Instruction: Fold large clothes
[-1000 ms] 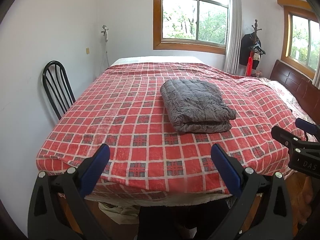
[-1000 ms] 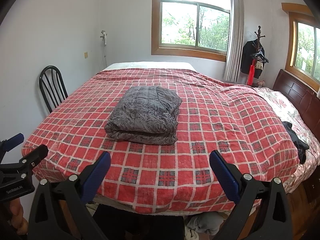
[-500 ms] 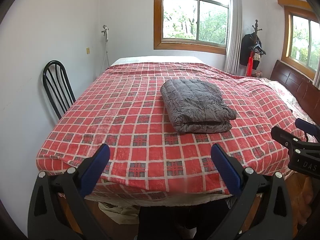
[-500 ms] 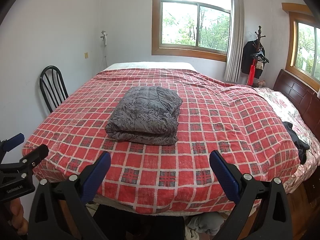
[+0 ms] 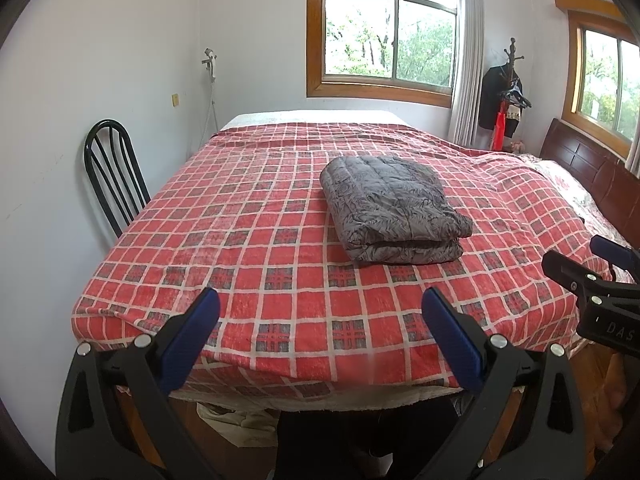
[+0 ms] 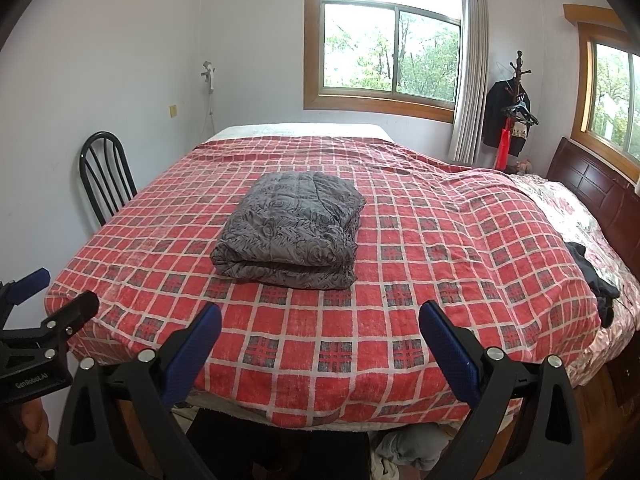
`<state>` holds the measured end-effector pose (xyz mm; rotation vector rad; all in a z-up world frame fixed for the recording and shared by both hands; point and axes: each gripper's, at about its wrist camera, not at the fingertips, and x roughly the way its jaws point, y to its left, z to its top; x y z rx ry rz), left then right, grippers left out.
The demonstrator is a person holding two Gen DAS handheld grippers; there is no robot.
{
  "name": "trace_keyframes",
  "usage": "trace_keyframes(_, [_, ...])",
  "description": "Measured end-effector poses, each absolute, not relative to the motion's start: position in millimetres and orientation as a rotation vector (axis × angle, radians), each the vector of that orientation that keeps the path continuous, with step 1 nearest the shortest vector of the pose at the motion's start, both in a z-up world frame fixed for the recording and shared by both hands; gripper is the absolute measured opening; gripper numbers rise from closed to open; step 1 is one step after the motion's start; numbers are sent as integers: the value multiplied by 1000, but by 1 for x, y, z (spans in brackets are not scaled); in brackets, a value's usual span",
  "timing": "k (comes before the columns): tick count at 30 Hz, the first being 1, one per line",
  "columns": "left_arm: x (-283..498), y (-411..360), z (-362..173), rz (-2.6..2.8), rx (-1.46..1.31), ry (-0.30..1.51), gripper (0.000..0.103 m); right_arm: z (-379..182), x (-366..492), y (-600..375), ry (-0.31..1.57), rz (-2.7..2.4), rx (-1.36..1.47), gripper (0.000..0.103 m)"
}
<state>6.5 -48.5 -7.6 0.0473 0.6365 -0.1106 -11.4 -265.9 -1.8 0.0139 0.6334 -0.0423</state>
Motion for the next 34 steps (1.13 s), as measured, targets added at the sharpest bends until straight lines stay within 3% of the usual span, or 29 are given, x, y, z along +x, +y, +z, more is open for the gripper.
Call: trace_keyframes(34, [2,-49,-5,-87,52,628,100,-3,-11,-261,628,-33,27,99])
